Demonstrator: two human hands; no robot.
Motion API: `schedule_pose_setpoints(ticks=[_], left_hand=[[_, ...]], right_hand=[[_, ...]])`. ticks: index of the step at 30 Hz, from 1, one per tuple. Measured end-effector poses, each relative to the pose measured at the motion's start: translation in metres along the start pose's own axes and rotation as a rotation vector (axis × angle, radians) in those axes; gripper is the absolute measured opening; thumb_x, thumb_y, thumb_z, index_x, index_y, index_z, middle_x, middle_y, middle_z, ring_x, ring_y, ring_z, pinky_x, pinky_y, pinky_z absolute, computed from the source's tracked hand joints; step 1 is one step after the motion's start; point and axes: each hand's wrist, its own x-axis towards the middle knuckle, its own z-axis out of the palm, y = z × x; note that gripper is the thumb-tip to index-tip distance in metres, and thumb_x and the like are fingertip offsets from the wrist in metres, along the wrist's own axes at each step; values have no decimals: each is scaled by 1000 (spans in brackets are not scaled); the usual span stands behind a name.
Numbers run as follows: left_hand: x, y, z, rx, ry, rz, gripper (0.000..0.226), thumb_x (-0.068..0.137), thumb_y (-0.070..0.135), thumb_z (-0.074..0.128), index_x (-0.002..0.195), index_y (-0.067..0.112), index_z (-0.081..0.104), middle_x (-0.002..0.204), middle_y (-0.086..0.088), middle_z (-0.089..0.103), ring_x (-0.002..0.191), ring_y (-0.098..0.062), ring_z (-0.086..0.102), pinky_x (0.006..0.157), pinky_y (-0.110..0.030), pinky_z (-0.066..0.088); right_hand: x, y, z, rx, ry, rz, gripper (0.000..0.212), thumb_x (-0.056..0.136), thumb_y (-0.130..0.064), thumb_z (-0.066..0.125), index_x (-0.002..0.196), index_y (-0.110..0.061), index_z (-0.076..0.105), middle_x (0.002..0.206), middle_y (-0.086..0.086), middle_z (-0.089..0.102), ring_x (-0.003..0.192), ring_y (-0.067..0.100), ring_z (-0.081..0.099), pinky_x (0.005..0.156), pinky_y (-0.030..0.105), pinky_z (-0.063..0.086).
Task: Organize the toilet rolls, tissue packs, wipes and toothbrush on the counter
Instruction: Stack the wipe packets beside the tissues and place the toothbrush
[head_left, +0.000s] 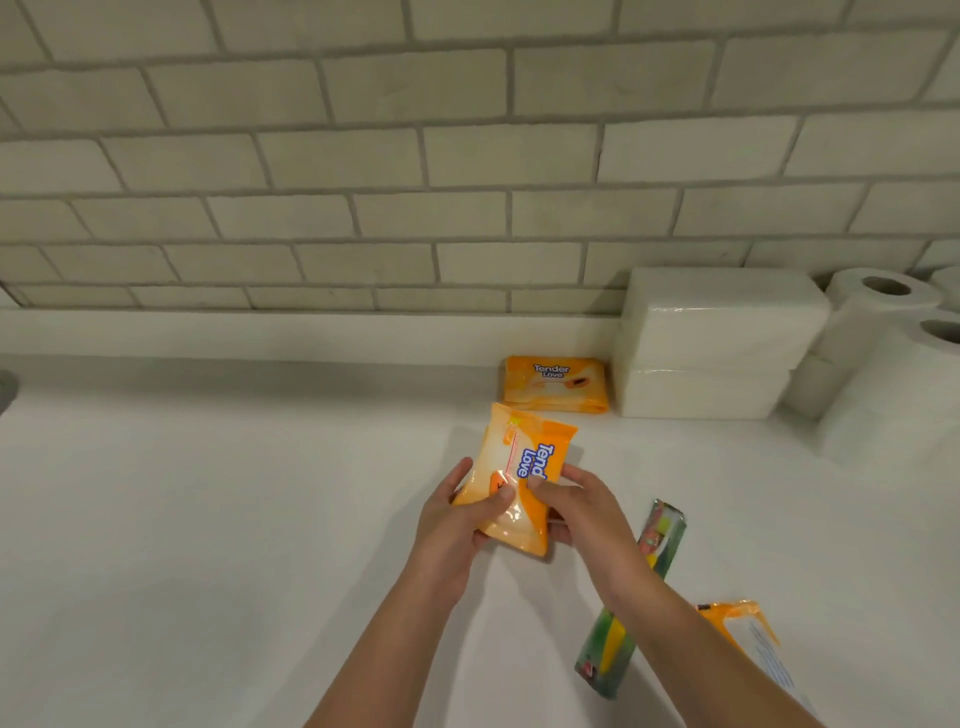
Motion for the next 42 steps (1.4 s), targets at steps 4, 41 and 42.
schedule_pose_setpoints(ticks=[4, 41, 42], left_hand=[[8, 4, 8, 121, -101, -34, 55, 78, 26, 82, 129, 14, 64, 116, -15, 72, 107, -30, 70, 100, -52, 51], [81, -12, 44, 1226, 154, 428, 66, 94, 53, 55, 149, 21, 41, 152, 4, 41, 139, -18, 30, 110, -32, 29], [81, -12, 44, 1230, 155, 427, 66, 94, 54, 55, 149, 22, 40, 152, 4, 41, 138, -18, 30, 110, -32, 30]], right_hand=[[13, -6, -10, -9, -19, 5, 26, 86, -7, 67, 111, -15, 69, 99, 11, 76, 90, 28, 72, 91, 46, 55], [84, 7, -64, -864, 156, -266, 25, 94, -30, 54, 117, -21, 58, 129, 0, 59, 118, 23, 54, 100, 44, 46], [85, 8, -64, -868, 155, -258, 28, 95, -32, 53, 120, -20, 57, 131, 0, 58, 119, 23, 54, 100, 44, 46]])
